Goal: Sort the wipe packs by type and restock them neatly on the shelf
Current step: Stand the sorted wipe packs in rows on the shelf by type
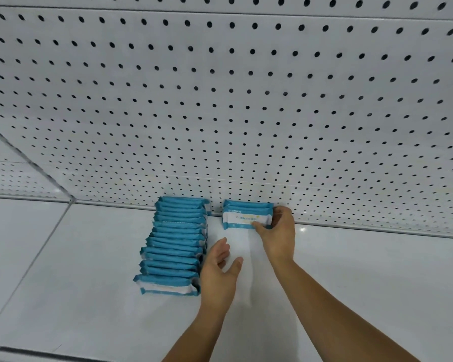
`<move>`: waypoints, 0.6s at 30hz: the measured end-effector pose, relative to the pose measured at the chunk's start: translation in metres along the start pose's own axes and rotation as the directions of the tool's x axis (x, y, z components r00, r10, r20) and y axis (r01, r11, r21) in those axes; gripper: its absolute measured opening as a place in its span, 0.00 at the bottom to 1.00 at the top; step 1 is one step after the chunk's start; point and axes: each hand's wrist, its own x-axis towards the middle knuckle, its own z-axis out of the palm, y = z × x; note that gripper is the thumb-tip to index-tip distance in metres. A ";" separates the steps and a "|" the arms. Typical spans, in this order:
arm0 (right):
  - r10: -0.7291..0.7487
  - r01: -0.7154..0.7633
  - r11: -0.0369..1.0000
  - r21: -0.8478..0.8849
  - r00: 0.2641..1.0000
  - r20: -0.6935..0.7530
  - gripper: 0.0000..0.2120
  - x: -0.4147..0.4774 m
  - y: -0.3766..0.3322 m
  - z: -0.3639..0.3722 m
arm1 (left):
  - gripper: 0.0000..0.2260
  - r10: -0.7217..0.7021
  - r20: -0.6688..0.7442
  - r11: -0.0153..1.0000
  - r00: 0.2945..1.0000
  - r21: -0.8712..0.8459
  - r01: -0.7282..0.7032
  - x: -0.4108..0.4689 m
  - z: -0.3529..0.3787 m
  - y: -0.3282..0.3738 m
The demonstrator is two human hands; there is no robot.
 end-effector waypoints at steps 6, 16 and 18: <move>0.054 -0.062 0.990 0.124 0.996 0.069 0.31 -0.036 -0.017 -0.051 | 0.23 0.089 0.047 0.996 0.995 -0.019 -0.088 -0.008 -0.008 0.017; -0.015 -0.115 0.945 0.305 0.919 0.394 0.27 -0.139 0.005 -0.149 | 0.22 0.174 0.173 0.983 0.969 -0.084 -0.162 -0.108 -0.007 0.013; -0.028 -0.101 0.945 0.312 0.923 0.384 0.26 -0.160 0.010 -0.163 | 0.22 0.176 0.212 0.984 0.961 -0.059 -0.167 -0.132 -0.006 0.005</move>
